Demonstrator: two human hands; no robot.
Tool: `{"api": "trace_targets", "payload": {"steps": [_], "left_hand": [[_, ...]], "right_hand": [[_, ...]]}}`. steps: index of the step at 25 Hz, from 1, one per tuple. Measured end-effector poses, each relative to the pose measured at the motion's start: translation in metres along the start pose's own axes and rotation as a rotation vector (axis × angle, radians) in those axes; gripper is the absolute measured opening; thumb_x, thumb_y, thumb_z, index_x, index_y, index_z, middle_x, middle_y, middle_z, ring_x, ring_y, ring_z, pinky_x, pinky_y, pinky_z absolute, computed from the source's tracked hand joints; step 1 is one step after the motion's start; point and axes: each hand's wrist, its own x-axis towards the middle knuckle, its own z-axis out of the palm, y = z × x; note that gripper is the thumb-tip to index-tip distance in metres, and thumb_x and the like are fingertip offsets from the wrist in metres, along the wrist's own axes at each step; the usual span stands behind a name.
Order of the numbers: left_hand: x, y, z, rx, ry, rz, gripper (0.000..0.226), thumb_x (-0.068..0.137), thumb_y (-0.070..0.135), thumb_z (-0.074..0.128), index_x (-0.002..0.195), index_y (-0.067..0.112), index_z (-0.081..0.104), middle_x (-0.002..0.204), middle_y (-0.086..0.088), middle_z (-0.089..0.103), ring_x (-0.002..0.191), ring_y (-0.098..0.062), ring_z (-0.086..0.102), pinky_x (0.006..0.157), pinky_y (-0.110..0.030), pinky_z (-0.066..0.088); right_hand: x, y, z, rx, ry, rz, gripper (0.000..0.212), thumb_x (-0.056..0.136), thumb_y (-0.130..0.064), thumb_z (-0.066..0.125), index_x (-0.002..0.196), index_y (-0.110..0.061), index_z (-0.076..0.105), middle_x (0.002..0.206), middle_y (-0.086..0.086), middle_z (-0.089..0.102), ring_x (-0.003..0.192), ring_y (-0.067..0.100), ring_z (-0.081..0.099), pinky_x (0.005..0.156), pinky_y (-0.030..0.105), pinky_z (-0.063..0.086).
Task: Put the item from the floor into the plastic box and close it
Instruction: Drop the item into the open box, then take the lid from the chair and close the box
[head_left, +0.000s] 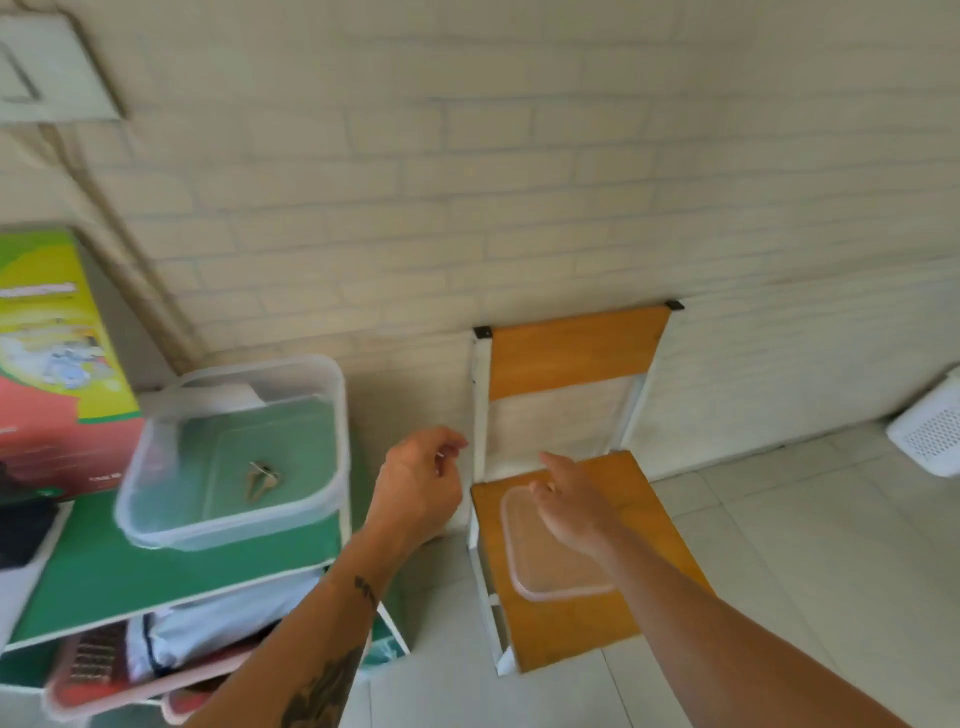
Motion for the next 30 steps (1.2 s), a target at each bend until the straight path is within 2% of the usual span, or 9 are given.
{"api": "trace_targets", "payload": {"steps": [4, 7, 10, 12, 15, 20, 25, 30], "left_hand": [[-0.008, -0.009, 0.082, 0.005, -0.125, -0.189, 0.036, 0.087, 0.006, 0.047, 0.111, 0.024, 0.067, 0.108, 0.001, 0.066, 0.090, -0.015, 0.063, 0.083, -0.029, 0.053], [-0.010, -0.034, 0.141, 0.033, -0.218, -0.322, 0.043, 0.089, 0.012, 0.049, 0.130, 0.023, 0.057, 0.128, -0.005, 0.060, 0.109, -0.023, 0.061, 0.096, -0.038, 0.051], [-0.012, -0.064, 0.195, 0.112, -0.312, -0.395, 0.051, 0.093, 0.018, 0.051, 0.144, 0.021, 0.042, 0.146, -0.005, 0.045, 0.131, -0.026, 0.046, 0.108, -0.039, 0.040], [-0.011, -0.083, 0.224, 0.189, -0.365, -0.408, 0.055, 0.095, 0.021, 0.049, 0.148, 0.020, 0.035, 0.153, -0.004, 0.036, 0.137, -0.026, 0.039, 0.111, -0.040, 0.035], [-0.005, -0.115, 0.262, 0.261, -0.440, -0.447, 0.056, 0.096, 0.025, 0.045, 0.149, 0.018, 0.030, 0.153, -0.006, 0.032, 0.135, -0.029, 0.039, 0.109, -0.044, 0.041], [0.013, -0.155, 0.295, 0.275, -0.480, -0.521, 0.058, 0.097, 0.028, 0.044, 0.150, 0.019, 0.024, 0.151, -0.008, 0.031, 0.132, -0.031, 0.040, 0.105, -0.046, 0.045], [0.006, -0.167, 0.310, 0.160, -0.460, -0.522, 0.054, 0.094, 0.015, 0.047, 0.145, 0.024, 0.032, 0.149, -0.002, 0.034, 0.122, -0.027, 0.047, 0.093, -0.044, 0.055], [0.001, -0.165, 0.310, 0.088, -0.367, -0.552, 0.055, 0.094, 0.012, 0.046, 0.147, 0.022, 0.035, 0.149, 0.000, 0.035, 0.129, -0.025, 0.040, 0.102, -0.045, 0.049]], "right_hand": [[0.015, 0.076, -0.011, -0.063, -0.080, 0.079, 0.053, 0.099, -0.028, 0.039, 0.151, -0.023, 0.029, 0.158, 0.006, 0.030, 0.137, 0.026, 0.039, 0.108, 0.040, 0.038], [0.030, 0.128, -0.005, -0.089, -0.118, 0.168, 0.056, 0.099, -0.028, 0.039, 0.153, -0.021, 0.024, 0.158, 0.005, 0.028, 0.139, 0.028, 0.036, 0.109, 0.041, 0.037], [0.052, 0.181, 0.010, -0.093, -0.128, 0.214, 0.055, 0.097, -0.026, 0.041, 0.150, -0.021, 0.028, 0.152, 0.006, 0.034, 0.136, 0.029, 0.039, 0.108, 0.043, 0.040], [0.066, 0.210, 0.023, -0.084, -0.130, 0.248, 0.053, 0.097, -0.026, 0.042, 0.148, -0.021, 0.030, 0.150, 0.006, 0.036, 0.134, 0.029, 0.039, 0.107, 0.046, 0.040], [0.087, 0.245, 0.041, -0.065, -0.125, 0.290, 0.052, 0.094, -0.027, 0.045, 0.145, -0.024, 0.032, 0.148, 0.005, 0.037, 0.133, 0.029, 0.040, 0.108, 0.049, 0.041], [0.113, 0.281, 0.064, 0.001, -0.068, 0.339, 0.059, 0.083, -0.029, 0.055, 0.138, -0.030, 0.032, 0.139, 0.002, 0.037, 0.121, 0.029, 0.047, 0.097, 0.051, 0.050], [0.125, 0.295, 0.080, 0.051, -0.019, 0.328, 0.060, 0.076, -0.037, 0.061, 0.131, -0.035, 0.037, 0.131, -0.003, 0.041, 0.121, 0.027, 0.045, 0.095, 0.051, 0.050], [0.119, 0.290, 0.085, 0.122, 0.011, 0.348, 0.063, 0.071, -0.047, 0.060, 0.130, -0.039, 0.042, 0.131, -0.001, 0.043, 0.122, 0.027, 0.045, 0.093, 0.048, 0.052]]}}
